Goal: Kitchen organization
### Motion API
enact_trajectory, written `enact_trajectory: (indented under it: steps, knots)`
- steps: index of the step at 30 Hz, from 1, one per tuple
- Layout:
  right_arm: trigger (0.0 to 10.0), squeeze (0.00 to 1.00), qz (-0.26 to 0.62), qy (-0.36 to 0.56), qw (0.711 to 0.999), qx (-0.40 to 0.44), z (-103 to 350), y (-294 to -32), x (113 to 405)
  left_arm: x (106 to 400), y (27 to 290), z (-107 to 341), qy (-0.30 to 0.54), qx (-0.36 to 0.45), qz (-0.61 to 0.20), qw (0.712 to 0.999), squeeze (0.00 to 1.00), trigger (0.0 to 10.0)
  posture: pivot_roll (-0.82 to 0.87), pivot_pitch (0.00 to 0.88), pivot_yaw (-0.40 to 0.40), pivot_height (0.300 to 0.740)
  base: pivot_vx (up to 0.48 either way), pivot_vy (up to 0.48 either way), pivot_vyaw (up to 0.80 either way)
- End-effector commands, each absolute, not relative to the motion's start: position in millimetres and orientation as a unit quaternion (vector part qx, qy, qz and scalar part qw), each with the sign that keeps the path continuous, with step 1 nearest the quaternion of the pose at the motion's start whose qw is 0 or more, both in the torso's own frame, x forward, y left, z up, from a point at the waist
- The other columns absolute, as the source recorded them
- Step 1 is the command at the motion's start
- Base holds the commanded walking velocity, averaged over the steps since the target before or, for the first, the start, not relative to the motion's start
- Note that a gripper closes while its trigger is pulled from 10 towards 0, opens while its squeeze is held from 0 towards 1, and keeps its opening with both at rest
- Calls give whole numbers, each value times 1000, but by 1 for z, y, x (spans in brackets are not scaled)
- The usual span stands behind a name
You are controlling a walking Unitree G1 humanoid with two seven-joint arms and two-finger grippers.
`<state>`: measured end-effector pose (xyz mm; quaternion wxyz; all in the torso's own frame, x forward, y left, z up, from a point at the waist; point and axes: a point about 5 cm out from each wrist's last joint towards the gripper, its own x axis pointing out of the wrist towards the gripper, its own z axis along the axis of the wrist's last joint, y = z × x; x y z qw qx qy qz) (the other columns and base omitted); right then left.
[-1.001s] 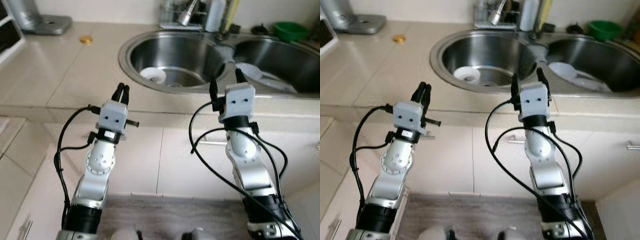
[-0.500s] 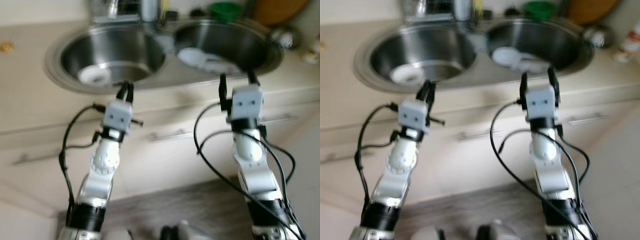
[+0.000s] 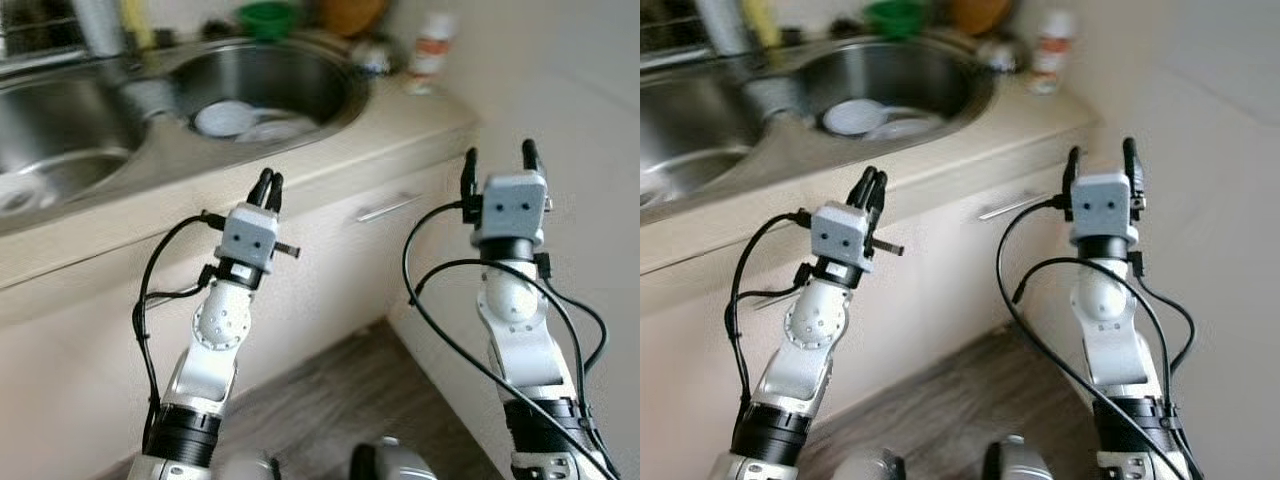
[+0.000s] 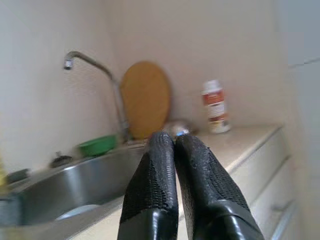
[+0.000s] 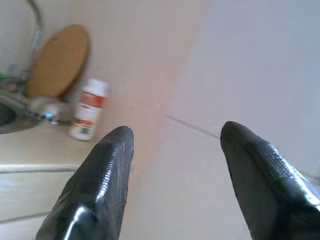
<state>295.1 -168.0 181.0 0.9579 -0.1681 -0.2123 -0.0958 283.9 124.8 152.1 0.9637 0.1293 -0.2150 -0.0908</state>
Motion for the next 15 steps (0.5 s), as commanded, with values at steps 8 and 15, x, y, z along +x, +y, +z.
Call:
enact_trajectory:
  steps: [8, 15]
  knots:
    - [10000, 0, -91, -219, 956, -171, 183, -165, 294, 285, 125, 153, -211, 122, -92, 965, 0, 10000, 146, 0, -18, 740, 0, 480, -800]
    - [10000, 0, -91, -218, 956, -174, 182, -165, 294, 283, 124, 155, -228, 127, -94, 961, 0, 10000, 145, 0, -20, 740, 0, 248, -800]
